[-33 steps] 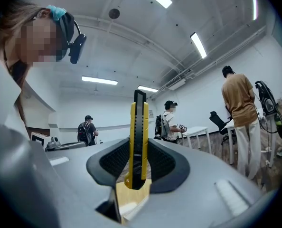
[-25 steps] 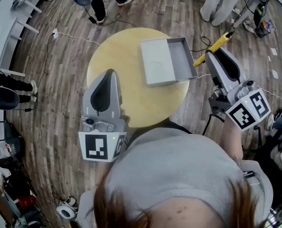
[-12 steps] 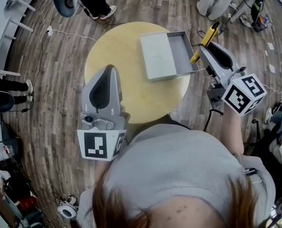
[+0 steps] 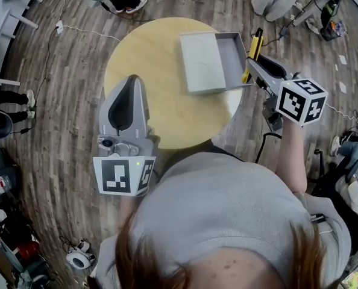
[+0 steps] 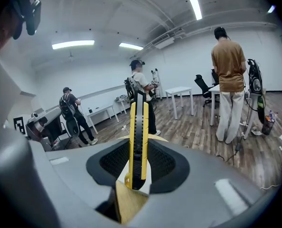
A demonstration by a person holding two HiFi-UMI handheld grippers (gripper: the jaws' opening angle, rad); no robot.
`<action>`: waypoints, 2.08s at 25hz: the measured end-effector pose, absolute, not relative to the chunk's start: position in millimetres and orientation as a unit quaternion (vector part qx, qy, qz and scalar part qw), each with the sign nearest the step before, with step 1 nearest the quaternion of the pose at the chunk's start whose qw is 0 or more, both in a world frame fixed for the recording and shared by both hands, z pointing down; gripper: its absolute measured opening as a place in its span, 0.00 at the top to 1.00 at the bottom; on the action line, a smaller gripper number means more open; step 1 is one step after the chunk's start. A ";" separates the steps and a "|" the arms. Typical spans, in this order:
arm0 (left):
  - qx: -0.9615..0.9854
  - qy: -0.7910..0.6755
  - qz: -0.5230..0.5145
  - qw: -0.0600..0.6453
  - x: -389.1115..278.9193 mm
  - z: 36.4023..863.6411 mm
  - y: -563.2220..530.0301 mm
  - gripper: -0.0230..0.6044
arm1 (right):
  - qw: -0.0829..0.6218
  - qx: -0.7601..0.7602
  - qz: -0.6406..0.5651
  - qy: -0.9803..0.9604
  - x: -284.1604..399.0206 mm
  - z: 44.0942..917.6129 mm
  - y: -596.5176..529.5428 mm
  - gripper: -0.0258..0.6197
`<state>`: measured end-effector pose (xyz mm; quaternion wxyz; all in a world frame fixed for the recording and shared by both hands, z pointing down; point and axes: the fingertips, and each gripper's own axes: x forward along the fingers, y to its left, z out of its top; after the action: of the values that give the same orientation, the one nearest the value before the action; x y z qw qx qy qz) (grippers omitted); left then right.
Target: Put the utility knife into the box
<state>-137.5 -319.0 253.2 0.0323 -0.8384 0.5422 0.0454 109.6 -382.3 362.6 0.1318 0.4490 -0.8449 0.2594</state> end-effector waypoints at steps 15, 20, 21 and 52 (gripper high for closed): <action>-0.839 0.541 0.045 0.034 -134.2 255.2 -338.0 0.96 | 0.235 0.426 0.321 -0.812 119.7 415.6 -400.4 0.77; -0.837 0.545 0.041 0.031 -134.0 257.4 -344.3 0.96 | 0.241 0.425 0.326 -0.809 123.1 417.9 -410.1 0.77; -0.836 0.546 0.041 0.030 -134.7 258.4 -346.3 0.96 | 0.247 0.421 0.330 -0.808 123.1 422.2 -411.4 0.77; -0.834 0.550 0.020 0.031 -134.9 264.3 -376.7 0.96 | 0.346 0.379 0.433 -0.741 128.8 528.8 -431.4 0.77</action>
<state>-134.9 -376.7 264.3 0.0306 -0.8343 0.5501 0.0201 128.8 -431.4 528.8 0.3462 0.3792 -0.7410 0.4328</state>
